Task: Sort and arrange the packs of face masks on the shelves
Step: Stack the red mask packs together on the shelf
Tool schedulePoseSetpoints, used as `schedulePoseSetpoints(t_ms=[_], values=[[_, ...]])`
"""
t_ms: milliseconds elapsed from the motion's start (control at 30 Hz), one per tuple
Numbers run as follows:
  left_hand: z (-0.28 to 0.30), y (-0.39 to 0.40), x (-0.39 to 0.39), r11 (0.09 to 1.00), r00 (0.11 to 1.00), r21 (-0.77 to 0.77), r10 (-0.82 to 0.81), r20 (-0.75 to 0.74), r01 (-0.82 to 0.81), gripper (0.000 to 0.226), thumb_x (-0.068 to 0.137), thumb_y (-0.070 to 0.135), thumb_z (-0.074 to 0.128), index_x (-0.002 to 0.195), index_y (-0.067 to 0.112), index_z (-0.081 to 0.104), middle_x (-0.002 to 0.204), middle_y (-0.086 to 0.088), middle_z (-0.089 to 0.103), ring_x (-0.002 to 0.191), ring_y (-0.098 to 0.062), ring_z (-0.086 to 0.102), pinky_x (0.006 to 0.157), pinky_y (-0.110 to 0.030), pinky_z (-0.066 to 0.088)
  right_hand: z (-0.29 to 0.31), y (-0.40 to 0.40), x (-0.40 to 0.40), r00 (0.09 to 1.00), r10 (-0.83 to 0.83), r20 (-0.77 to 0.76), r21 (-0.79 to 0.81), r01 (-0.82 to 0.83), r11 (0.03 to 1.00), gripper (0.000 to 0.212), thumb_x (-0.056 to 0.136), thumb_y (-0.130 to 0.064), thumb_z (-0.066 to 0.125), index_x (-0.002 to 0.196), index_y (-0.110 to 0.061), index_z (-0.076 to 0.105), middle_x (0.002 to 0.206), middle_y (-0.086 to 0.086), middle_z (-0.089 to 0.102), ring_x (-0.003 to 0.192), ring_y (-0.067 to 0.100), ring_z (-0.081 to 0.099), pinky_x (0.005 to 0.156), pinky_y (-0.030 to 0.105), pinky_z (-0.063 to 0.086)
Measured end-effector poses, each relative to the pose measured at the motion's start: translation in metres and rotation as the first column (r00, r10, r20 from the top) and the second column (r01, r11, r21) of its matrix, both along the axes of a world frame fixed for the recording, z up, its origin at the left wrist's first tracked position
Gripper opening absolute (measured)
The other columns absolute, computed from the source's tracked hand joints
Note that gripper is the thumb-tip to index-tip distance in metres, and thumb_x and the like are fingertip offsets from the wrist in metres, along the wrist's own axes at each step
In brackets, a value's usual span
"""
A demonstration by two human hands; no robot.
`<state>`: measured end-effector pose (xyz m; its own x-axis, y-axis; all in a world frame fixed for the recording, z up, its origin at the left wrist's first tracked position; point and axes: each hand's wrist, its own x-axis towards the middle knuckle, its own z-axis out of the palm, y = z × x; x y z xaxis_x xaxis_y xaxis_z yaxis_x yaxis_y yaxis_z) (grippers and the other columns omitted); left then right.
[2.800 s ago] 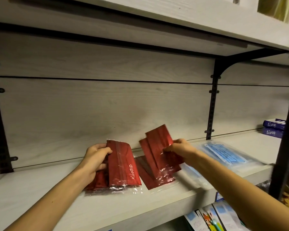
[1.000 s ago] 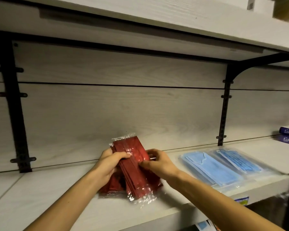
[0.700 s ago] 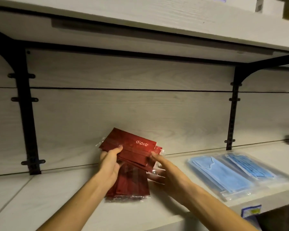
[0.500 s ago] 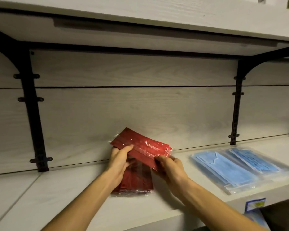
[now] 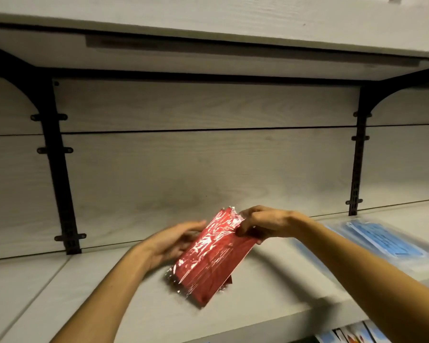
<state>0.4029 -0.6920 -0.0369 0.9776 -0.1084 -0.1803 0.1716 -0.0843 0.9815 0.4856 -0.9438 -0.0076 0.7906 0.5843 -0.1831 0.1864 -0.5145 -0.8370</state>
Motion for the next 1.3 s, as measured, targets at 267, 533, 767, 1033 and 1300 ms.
schedulePoseSetpoints(t_ms=[267, 533, 767, 1033, 1300], values=[[-0.008, -0.004, 0.004, 0.977, 0.979, 0.098, 0.181, 0.091, -0.19, 0.016, 0.094, 0.012, 0.065, 0.108, 0.007, 0.07, 0.089, -0.015, 0.077, 0.069, -0.023, 0.073, 0.063, -0.032, 0.06, -0.015, 0.043, -0.002, 0.944, -0.32, 0.081, 0.213, 0.297, 0.931, 0.026, 0.092, -0.023, 0.07, 0.103, 0.0, 0.067, 0.096, 0.012, 0.069, 0.071, 0.023, 0.068, 0.063, 0.031, 0.057], [-0.046, 0.001, 0.03, 0.652, 0.956, 0.7, 0.192, 0.221, -0.293, 0.072, 0.059, 0.073, 0.065, 0.118, 0.031, 0.062, 0.117, 0.008, 0.069, 0.114, -0.02, 0.064, 0.1, -0.034, 0.05, -0.078, 0.055, -0.027, 0.84, -0.407, 0.36, 0.036, 0.423, 0.905, 0.052, 0.077, -0.061, 0.059, 0.107, -0.019, 0.068, 0.107, 0.001, 0.073, 0.102, 0.023, 0.067, 0.088, 0.035, 0.054], [-0.038, -0.018, 0.03, 0.947, 0.945, 0.052, 0.31, 0.103, -0.316, 0.059, 0.07, 0.037, 0.085, 0.116, 0.005, 0.065, 0.096, -0.015, 0.076, 0.078, -0.029, 0.075, 0.071, -0.038, 0.061, -0.091, 0.069, -0.018, 0.905, -0.353, 0.237, 0.192, 0.312, 0.93, 0.049, 0.06, -0.046, 0.061, 0.101, -0.019, 0.068, 0.095, -0.003, 0.075, 0.091, 0.019, 0.071, 0.086, 0.045, 0.058], [-0.036, -0.013, 0.029, 0.851, 0.872, -0.198, 0.488, -0.042, -0.486, 0.019, 0.078, -0.005, 0.072, 0.096, -0.002, 0.068, 0.074, -0.02, 0.071, 0.055, -0.027, 0.068, 0.067, -0.039, 0.059, -0.088, 0.071, -0.024, 0.899, -0.357, 0.254, 0.177, 0.32, 0.931, 0.048, 0.08, -0.032, 0.068, 0.126, -0.022, 0.058, 0.111, -0.004, 0.069, 0.104, 0.019, 0.067, 0.096, 0.038, 0.053], [-0.031, -0.021, 0.021, 0.857, 0.869, -0.224, 0.49, 0.077, -0.463, 0.024, 0.083, -0.013, 0.061, 0.103, 0.001, 0.067, 0.071, -0.017, 0.07, 0.054, -0.025, 0.068, 0.051, -0.033, 0.06, -0.084, 0.064, -0.035, 0.883, -0.421, 0.206, 0.3, 0.352, 0.886, 0.053, 0.076, -0.04, 0.074, 0.122, -0.02, 0.058, 0.107, -0.009, 0.067, 0.095, 0.015, 0.069, 0.092, 0.039, 0.056]])
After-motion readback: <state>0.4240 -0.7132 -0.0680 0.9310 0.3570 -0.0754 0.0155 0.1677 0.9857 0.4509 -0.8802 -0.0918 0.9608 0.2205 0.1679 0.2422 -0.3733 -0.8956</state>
